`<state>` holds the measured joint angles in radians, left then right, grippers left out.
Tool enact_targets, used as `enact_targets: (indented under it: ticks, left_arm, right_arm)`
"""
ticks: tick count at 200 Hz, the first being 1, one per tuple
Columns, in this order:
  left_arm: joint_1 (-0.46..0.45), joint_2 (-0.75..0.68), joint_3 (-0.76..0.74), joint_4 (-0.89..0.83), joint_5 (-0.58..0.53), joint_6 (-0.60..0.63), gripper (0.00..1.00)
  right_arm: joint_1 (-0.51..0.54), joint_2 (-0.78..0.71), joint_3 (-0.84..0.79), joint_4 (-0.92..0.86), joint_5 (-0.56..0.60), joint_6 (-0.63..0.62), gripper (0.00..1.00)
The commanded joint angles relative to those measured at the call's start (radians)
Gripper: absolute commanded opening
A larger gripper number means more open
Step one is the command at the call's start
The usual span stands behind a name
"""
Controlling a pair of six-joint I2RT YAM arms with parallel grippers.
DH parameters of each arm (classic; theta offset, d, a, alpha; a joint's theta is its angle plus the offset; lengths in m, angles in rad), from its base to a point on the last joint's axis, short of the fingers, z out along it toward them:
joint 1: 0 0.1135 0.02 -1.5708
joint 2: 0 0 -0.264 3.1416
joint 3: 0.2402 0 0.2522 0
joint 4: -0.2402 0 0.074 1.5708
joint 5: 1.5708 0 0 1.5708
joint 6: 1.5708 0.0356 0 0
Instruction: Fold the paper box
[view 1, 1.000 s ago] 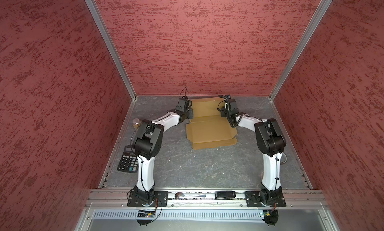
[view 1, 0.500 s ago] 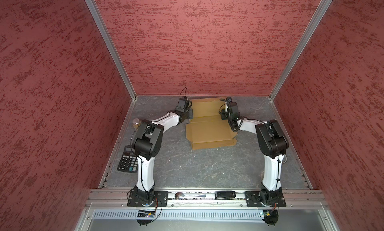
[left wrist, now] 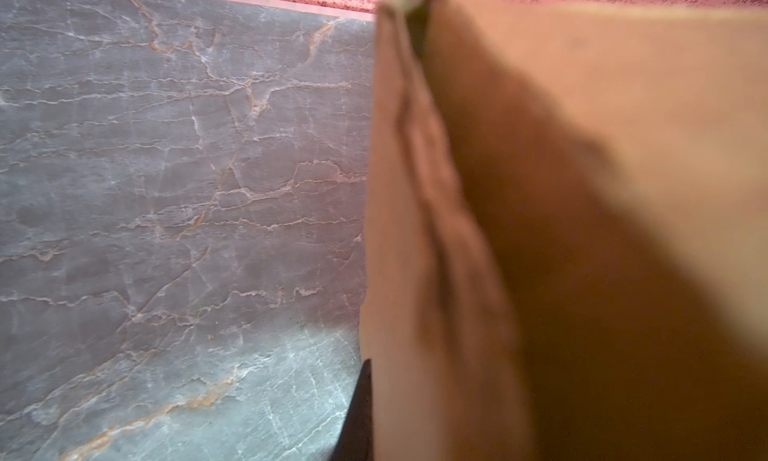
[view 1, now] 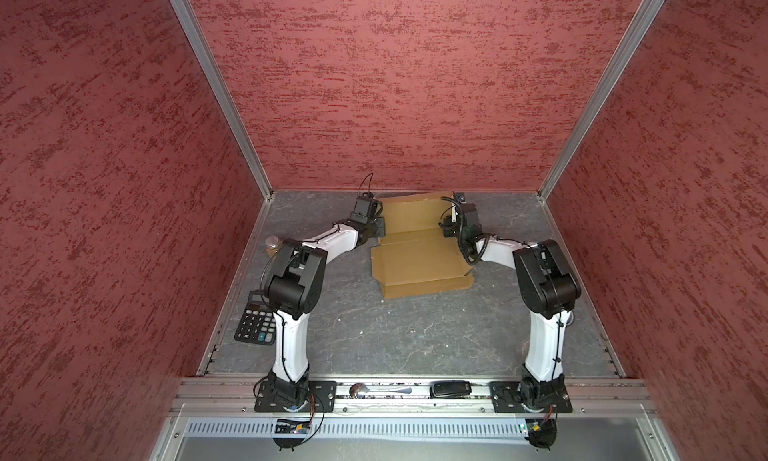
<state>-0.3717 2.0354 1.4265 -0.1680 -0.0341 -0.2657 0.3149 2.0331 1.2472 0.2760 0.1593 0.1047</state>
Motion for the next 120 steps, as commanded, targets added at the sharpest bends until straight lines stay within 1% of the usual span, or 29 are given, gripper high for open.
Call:
enact_targets:
  ticks: [1, 51, 120]
  left_arm:
    - [0.001, 0.011, -0.034, -0.094, 0.022, 0.001, 0.07]
    - [0.004, 0.006, -0.026, -0.098, 0.022, 0.000, 0.09]
    - [0.004, 0.002, -0.019, -0.096, 0.025, -0.008, 0.14]
  right_arm:
    - [0.003, -0.036, 0.007, 0.047, 0.007, -0.002, 0.25]
    - [0.003, -0.024, 0.021, 0.034, -0.001, -0.008, 0.13]
    - [0.004, -0.016, 0.029, 0.022, -0.008, -0.015, 0.10]
